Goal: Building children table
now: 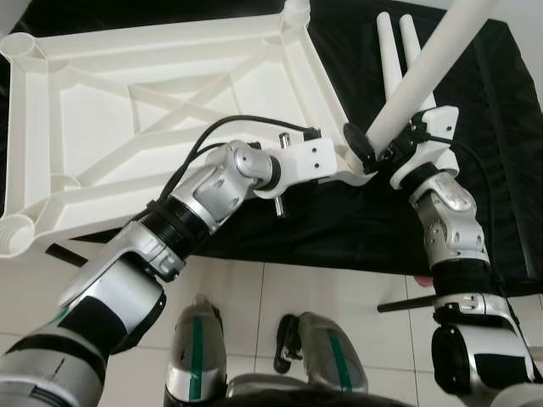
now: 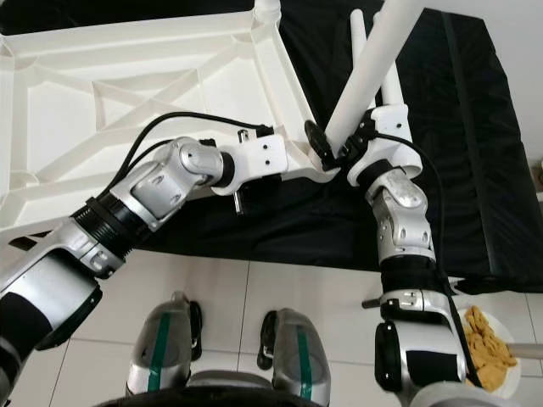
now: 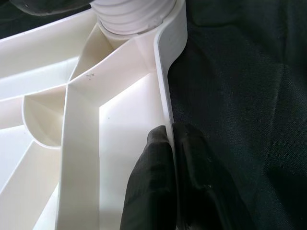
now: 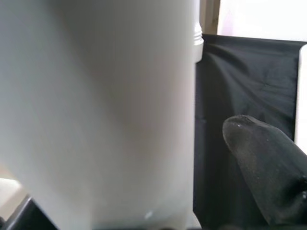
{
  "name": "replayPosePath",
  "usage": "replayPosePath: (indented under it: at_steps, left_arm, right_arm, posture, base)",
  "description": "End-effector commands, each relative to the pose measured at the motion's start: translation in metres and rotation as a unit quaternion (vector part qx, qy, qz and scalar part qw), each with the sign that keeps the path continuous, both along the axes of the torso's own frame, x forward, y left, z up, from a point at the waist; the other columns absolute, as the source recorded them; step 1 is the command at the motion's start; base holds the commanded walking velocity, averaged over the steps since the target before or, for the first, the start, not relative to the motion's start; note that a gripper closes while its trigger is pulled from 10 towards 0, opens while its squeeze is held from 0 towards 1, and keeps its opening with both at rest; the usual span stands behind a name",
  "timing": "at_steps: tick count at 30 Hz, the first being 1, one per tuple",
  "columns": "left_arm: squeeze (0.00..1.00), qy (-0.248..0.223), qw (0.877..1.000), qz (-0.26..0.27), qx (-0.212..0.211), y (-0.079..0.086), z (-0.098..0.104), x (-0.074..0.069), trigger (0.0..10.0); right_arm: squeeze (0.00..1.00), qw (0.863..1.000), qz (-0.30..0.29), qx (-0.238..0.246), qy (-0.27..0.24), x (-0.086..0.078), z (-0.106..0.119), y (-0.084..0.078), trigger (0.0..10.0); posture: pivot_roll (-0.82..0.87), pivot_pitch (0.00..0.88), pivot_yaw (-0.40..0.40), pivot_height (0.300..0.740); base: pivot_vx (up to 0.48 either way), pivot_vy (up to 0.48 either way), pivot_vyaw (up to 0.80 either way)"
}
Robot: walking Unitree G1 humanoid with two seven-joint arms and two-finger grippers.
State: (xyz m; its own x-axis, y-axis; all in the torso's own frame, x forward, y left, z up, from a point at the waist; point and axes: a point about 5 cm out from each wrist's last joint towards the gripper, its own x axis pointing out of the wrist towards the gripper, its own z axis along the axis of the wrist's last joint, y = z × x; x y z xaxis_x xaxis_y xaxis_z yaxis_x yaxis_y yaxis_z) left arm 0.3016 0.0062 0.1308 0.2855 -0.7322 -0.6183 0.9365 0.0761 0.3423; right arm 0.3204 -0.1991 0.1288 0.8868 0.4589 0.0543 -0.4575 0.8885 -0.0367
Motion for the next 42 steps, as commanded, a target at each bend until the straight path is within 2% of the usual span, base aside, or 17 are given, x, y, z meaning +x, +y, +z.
replayPosePath:
  at_steps: [1,5,6,7,8,23,24,34,39,42]
  left_arm:
    - [0.00,0.061,0.995,-0.060,0.054,0.001,-0.021,-0.016,10.0]
    - [0.00,0.060,0.995,-0.059,0.054,0.001,-0.020,-0.015,10.0]
    - [0.00,0.059,0.995,-0.059,0.054,0.001,-0.019,-0.014,10.0]
    - [0.00,0.059,0.995,-0.059,0.054,0.001,-0.019,-0.014,10.0]
    - [0.00,0.059,0.995,-0.060,0.054,0.001,-0.018,-0.014,10.0]
    - [0.00,0.057,0.995,-0.057,0.052,0.000,-0.016,-0.011,10.0]
    - [0.00,0.057,0.995,-0.057,0.052,0.000,-0.016,-0.011,10.0]
    - [0.00,0.058,0.995,-0.058,0.052,0.000,-0.016,-0.012,10.0]
    - [0.00,0.058,0.995,-0.058,0.052,0.000,-0.016,-0.012,10.0]
    - [0.00,0.058,0.995,-0.059,0.053,0.001,-0.016,-0.012,10.0]
  right_arm:
    - [0.00,1.000,-0.009,-0.005,0.013,0.001,-0.005,-0.010,10.0]
    - [0.00,1.000,0.019,-0.006,0.020,0.003,-0.009,-0.011,10.0]
    - [0.00,1.000,0.023,-0.006,0.020,0.004,-0.009,-0.012,7.2]
    - [0.00,1.000,0.023,-0.006,0.020,0.004,-0.009,-0.012,7.2]
    - [0.00,0.999,0.031,-0.006,0.019,0.006,-0.010,-0.013,0.0]
    - [0.00,0.999,0.045,-0.006,0.014,0.007,-0.012,-0.018,0.0]
    - [0.00,0.999,0.036,-0.007,0.016,0.008,-0.012,-0.019,10.0]
    - [0.00,1.000,-0.024,0.012,-0.011,0.011,-0.003,-0.015,10.0]
    - [0.00,0.997,-0.055,0.037,-0.024,0.011,0.000,-0.012,10.0]
    - [0.00,0.995,-0.070,0.052,-0.037,0.008,0.004,-0.004,10.0]
  posture:
    - [0.04,0.000,-0.044,0.740]
    - [0.04,0.008,-0.037,0.740]
    - [0.04,0.012,-0.034,0.740]
    - [0.04,0.012,-0.034,0.740]
    - [0.04,0.013,-0.031,0.740]
    - [0.03,0.029,-0.032,0.740]
    - [0.03,0.032,-0.033,0.740]
    - [0.03,0.038,-0.034,0.740]
    - [0.03,0.040,-0.032,0.740]
    - [0.03,0.046,-0.032,0.740]
  base:
    - [0.000,0.000,0.00]
    - [0.000,0.000,0.00]
    - [0.000,0.000,0.00]
    - [0.000,0.000,0.00]
    - [0.000,0.000,0.00]
    - [0.000,0.000,0.00]
    - [0.000,0.000,0.00]
    - [0.000,0.000,0.00]
    - [0.000,0.000,0.00]
    - [0.000,0.000,0.00]
